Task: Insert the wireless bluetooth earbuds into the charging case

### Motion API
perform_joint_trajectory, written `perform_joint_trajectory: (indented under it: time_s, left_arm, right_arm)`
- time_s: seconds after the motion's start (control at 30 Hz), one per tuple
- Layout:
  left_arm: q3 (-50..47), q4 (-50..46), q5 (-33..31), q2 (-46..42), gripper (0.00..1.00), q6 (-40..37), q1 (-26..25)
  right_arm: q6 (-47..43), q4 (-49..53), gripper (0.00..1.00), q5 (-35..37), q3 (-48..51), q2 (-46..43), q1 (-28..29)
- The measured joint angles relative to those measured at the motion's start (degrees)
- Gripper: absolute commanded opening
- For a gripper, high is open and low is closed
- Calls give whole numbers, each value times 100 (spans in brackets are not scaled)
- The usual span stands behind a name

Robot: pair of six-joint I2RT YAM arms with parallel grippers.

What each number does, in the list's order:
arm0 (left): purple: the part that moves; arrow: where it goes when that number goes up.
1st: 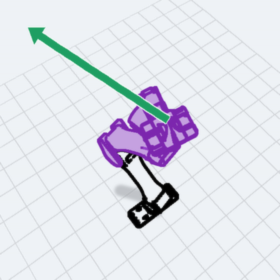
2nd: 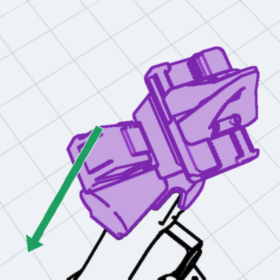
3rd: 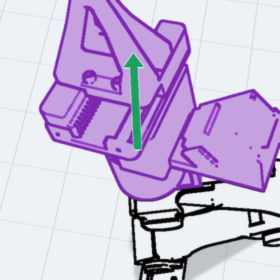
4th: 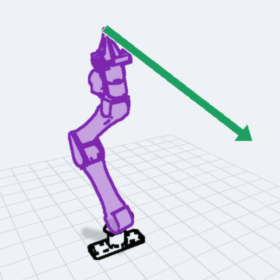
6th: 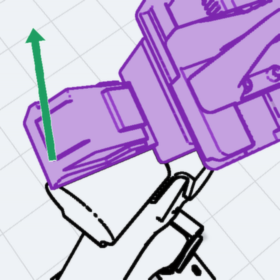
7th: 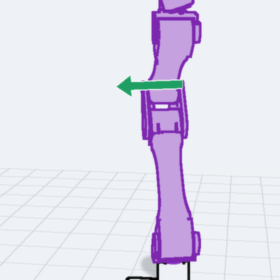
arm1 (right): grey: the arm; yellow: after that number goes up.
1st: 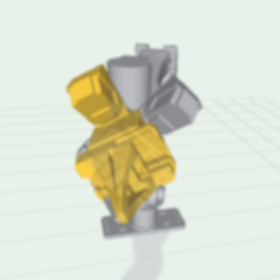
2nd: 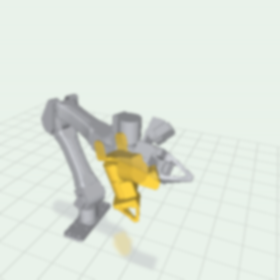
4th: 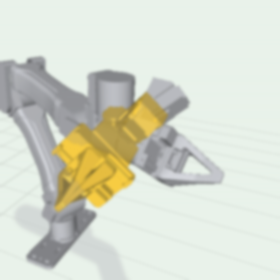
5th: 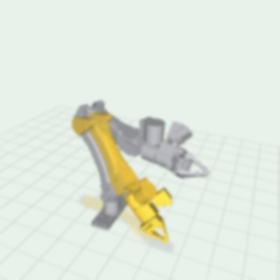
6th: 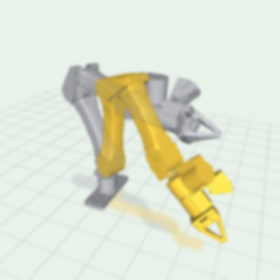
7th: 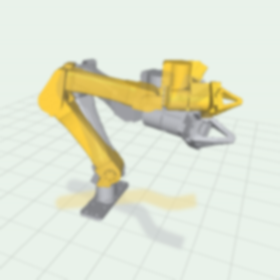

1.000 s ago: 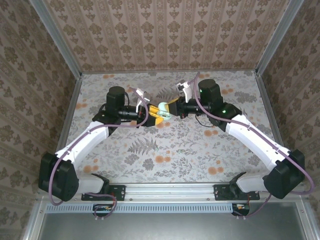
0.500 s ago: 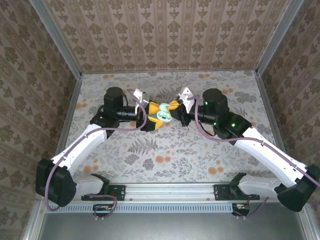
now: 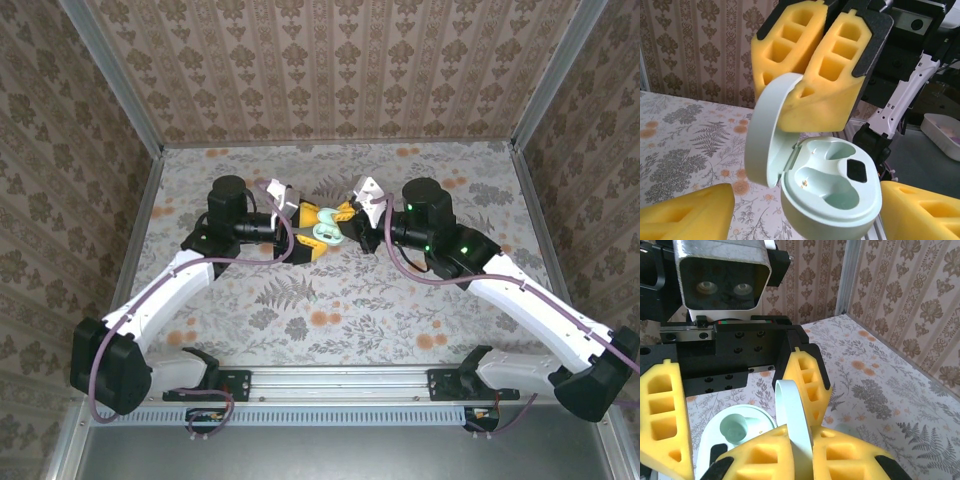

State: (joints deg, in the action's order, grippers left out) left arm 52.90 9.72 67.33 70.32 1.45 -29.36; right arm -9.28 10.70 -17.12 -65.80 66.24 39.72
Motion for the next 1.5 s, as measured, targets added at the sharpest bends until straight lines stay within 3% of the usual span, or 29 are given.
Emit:
perform_joint_trajectory:
  time_s: [0.17,0.47,0.7,1.23,1.5]
  left_arm:
    - [0,-2,20,0,74,0,-28]
    - [2,-96,155,7,46,-72,-31]
    - [46,-304,232,13,28,-177,-35]
    - [81,-413,181,98,23,-105,59]
    - [81,-407,61,98,23,7,170]
  right_arm:
    - [2,11,8,0,0,15,0]
    - [2,17,9,11,0,15,-2]
    - [76,15,23,28,0,26,0]
    - [450,44,53,37,-70,120,9]
    - [857,234,58,39,-457,122,9]
